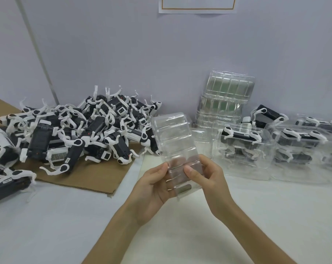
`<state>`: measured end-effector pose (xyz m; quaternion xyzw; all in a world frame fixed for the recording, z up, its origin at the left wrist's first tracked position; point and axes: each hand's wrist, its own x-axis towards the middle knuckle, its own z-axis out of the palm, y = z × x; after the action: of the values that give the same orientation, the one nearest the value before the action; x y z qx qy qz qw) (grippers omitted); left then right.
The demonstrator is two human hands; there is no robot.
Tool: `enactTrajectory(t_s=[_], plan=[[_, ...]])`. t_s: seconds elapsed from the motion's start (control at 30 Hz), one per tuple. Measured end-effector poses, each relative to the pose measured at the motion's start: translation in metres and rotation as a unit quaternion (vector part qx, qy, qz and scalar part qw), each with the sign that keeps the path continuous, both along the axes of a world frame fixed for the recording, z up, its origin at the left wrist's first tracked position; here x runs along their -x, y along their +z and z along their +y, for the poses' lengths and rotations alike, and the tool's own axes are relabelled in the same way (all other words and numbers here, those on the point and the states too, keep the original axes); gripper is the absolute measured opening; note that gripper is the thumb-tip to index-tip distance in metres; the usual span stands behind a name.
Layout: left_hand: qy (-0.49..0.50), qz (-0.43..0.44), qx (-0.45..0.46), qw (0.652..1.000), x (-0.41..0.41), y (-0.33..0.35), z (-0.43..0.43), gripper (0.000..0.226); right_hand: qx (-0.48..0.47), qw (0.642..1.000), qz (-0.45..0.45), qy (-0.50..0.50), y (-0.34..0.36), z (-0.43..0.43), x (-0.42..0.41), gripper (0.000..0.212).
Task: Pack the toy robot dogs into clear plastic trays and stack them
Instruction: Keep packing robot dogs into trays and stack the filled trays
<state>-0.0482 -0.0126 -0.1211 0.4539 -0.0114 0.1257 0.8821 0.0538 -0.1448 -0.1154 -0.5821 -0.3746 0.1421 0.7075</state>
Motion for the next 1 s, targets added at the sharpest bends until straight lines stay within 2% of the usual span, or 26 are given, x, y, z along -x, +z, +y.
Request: enactTrajectory(t_s=[0.63,0.83,1.0], plan=[[-0.034,0.0,0.018,0.999,0.0028,0.0014,0.0009,0.042,-0.02,0.999,0.021,0.026,-0.0012,-0.0006,-0.0033,0.026],[0.014,-0.004,-0.013,1.0,0.001,-0.0004,-0.003,0.038,-0.024,0.999,0.012,0.02,-0.0002,-0.001,-0.004,0.026],[0.144,0.006,-0.081,0.986,-0.0043,-0.0016,-0.0052,0.034,-0.024,1.0,-0.014,-0.009,0.0014,-0.0001,-0.0013,0.017]])
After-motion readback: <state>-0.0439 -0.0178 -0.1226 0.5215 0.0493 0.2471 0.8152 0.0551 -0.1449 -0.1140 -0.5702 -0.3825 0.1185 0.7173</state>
